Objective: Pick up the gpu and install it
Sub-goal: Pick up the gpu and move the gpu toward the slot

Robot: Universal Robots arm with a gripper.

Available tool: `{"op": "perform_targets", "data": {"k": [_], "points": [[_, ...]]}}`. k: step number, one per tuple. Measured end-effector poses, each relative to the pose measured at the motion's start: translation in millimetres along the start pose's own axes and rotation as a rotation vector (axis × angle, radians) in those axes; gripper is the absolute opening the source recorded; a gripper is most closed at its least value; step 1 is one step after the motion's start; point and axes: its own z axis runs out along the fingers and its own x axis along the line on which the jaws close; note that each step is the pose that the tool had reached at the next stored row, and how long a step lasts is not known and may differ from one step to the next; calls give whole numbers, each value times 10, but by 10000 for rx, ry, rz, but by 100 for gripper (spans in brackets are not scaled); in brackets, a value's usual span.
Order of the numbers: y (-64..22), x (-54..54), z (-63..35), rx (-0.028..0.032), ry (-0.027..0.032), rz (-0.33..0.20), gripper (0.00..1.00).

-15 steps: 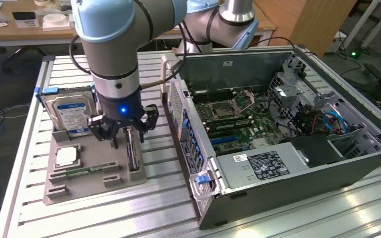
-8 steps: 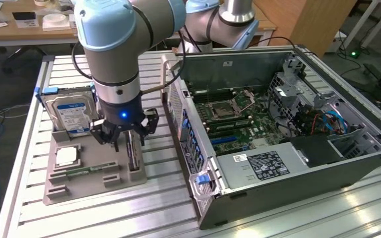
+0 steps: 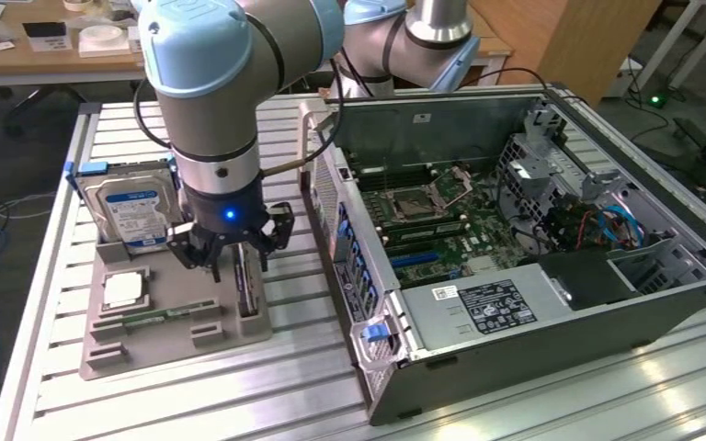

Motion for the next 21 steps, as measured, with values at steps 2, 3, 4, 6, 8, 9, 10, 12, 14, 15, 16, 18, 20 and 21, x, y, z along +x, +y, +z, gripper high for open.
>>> {"op": "perform_targets", "data": {"k": [2, 3, 4, 6, 8, 9, 10, 12, 14, 15, 16, 18, 20, 21], "points": [[0, 0, 0, 0, 0, 0, 64], [0, 0, 0, 0, 0, 0, 57], [0, 0, 0, 0, 0, 0, 57], [0, 0, 0, 0, 0, 1, 51], [1, -2, 2, -1, -2, 0, 44], [0, -6, 5, -2, -4, 1, 44], [0, -7, 6, -2, -2, 1, 44], [-1, -7, 10, 1, 0, 1, 44], [-1, -7, 20, -1, -2, 0, 44], [-1, -8, 28, -1, -2, 0, 44], [-2, -8, 37, -1, -1, 1, 44], [-2, -7, 46, 1, 1, 1, 44], [-2, -7, 50, 2, 1, 1, 44], [-2, -7, 52, 0, 0, 1, 44]]}}
